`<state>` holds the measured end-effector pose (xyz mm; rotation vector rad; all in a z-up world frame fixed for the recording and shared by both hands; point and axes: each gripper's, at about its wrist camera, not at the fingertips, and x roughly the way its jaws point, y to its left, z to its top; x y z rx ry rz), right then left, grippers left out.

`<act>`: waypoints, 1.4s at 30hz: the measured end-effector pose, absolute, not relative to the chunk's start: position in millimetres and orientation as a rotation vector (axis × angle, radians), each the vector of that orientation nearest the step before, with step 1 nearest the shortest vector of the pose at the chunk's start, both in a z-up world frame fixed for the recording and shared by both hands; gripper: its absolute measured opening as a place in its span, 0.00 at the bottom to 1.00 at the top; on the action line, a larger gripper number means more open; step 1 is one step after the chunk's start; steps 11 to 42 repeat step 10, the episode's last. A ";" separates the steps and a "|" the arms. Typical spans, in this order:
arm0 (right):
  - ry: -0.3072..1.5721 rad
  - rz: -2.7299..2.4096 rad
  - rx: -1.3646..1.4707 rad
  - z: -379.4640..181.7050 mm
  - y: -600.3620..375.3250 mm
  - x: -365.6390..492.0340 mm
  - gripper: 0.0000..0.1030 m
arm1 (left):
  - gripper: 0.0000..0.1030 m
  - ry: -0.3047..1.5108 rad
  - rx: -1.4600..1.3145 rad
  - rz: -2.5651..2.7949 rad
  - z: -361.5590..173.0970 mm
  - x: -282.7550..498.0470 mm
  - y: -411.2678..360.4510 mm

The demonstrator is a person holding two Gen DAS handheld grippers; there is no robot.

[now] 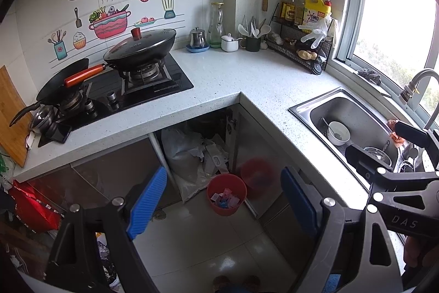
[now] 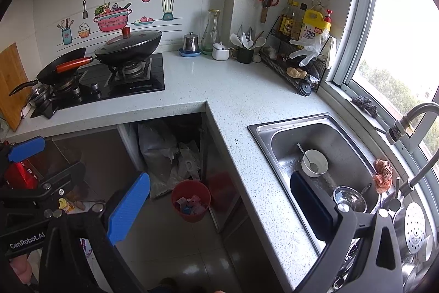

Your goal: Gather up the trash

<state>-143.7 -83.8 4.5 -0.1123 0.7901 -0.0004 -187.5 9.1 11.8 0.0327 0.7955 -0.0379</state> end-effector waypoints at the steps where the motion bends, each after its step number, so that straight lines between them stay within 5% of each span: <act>1: 0.791 0.000 -0.112 4.2 -83.5 -143.8 0.99 | 0.81 0.797 0.032 -0.038 10.9 -187.7 9.0; 42: 0.800 -0.005 -0.112 1.7 -84.4 -143.8 0.99 | 0.81 0.798 0.040 -0.045 7.9 -187.7 6.8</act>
